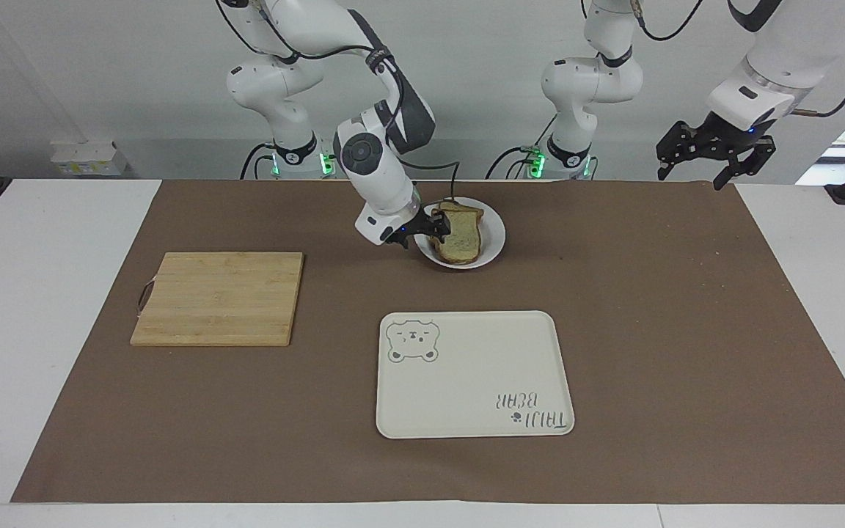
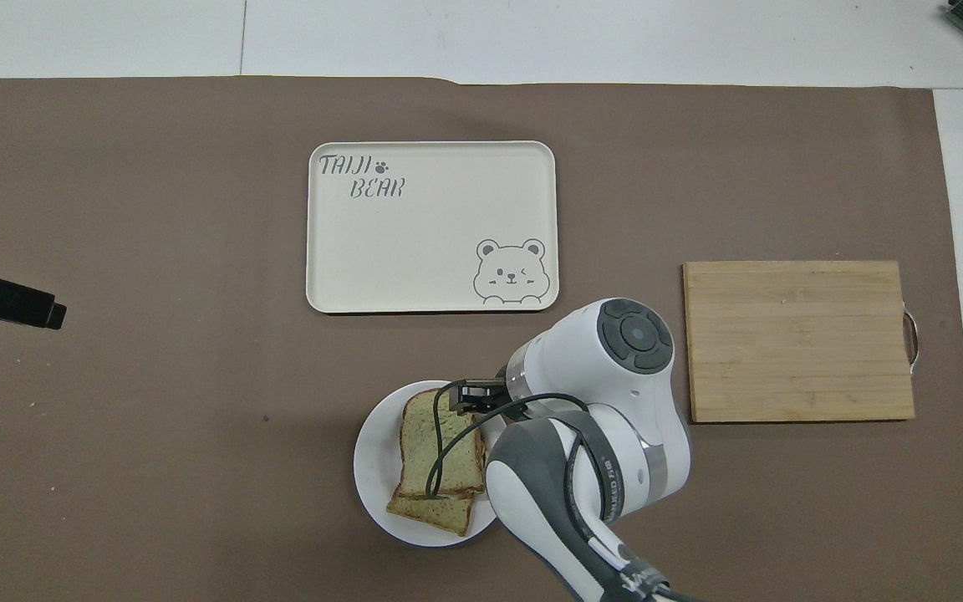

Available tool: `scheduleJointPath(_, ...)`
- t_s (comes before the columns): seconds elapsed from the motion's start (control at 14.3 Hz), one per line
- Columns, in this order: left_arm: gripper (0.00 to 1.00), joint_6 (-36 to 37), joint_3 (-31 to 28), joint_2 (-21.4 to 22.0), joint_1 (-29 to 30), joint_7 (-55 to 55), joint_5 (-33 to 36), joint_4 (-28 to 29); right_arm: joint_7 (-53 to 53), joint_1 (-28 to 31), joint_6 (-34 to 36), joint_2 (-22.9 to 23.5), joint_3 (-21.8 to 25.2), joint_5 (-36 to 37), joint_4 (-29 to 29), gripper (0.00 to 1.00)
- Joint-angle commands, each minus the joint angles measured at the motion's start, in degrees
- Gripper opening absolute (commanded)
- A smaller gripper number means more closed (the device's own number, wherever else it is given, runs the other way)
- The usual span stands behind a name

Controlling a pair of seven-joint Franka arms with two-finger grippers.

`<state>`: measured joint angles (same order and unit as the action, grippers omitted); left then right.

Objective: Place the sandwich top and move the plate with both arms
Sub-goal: 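Lower the bread onto the egg toast and open the right gripper, then withdraw the right gripper while the left gripper reaches the plate rim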

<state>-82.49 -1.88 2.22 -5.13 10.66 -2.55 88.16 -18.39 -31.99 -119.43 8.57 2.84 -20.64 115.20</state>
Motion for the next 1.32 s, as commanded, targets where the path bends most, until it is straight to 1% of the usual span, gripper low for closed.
scheduleJointPath(0.0, 1.00, -0.7, -0.7, 1.6, 0.1, -0.6, -0.4, 1.9, 1.8, 3.9, 5.3, -2.1, -0.2, 5.3, -3.0, 1.00)
scheduleJointPath(0.21, 1.00, -1.3, -0.6, 1.5, -0.1, -0.1, -0.4, 1.8, 2.0, 8.2, 8.2, -4.1, -0.2, 9.3, -4.2, 1.00)
scheduleJointPath(0.28, 1.00, -1.4, -0.6, 1.5, 0.1, 0.1, -0.5, 1.9, 2.0, 9.9, 10.0, -4.3, -0.2, 11.0, -5.4, 1.00)
scheduleJointPath(0.49, 1.00, -2.2, -0.6, 1.6, -0.1, 0.1, -4.6, 2.4, 2.0, 16.3, 15.4, -4.9, -0.1, 11.6, -7.9, 1.00)
scheduleJointPath(0.56, 1.00, -3.2, -0.6, 1.7, -0.2, 0.0, -5.9, 3.3, 2.1, 18.4, 15.9, -5.3, -0.2, 11.7, -8.1, 1.00)
scheduleJointPath(0.63, 1.00, -5.1, -0.6, 3.0, -0.4, 0.0, -8.1, 5.3, 2.1, 20.5, 16.3, -5.8, -0.2, 11.7, -8.1, 1.00)
scheduleJointPath(0.77, 1.00, -8.3, -0.6, 4.8, 0.0, 0.7, -14.6, 10.4, 2.0, 23.1, 16.3, -6.6, 0.0, 11.8, -8.2, 1.00)
scheduleJointPath(0.91, 1.00, -10.5, -0.6, 7.3, -0.2, 2.3, -19.7, 17.1, 2.3, 25.4, 16.9, -7.0, -0.2, 15.3, -9.7, 1.00)
scheduleJointPath(0.98, 1.00, -13.5, -0.6, 9.7, -0.3, 3.5, -23.3, 21.9, 3.7, 25.7, 18.3, -7.5, -0.2, 17.7, -10.5, 1.00)
scheduleJointPath(1.05, 1.00, -18.3, -0.6, 12.0, -0.7, 4.2, -26.4, 27.5, 5.5, 25.8, 19.8, -8.1, -0.1, 19.4, -11.6, 1.00)
scheduleJointPath(1.12, 1.00, -22.6, -0.4, 13.2, -1.0, 4.5, -28.1, 32.2, 6.8, 26.4, 20.9, -9.1, 0.0, 19.8, -12.1, 1.00)
scheduleJointPath(1.25, 1.00, -26.9, -0.5, 14.2, -3.2, 7.1, -32.3, 38.2, 9.4, 27.7, 20.9, -10.8, 0.2, 19.9, -12.7, 1.00)
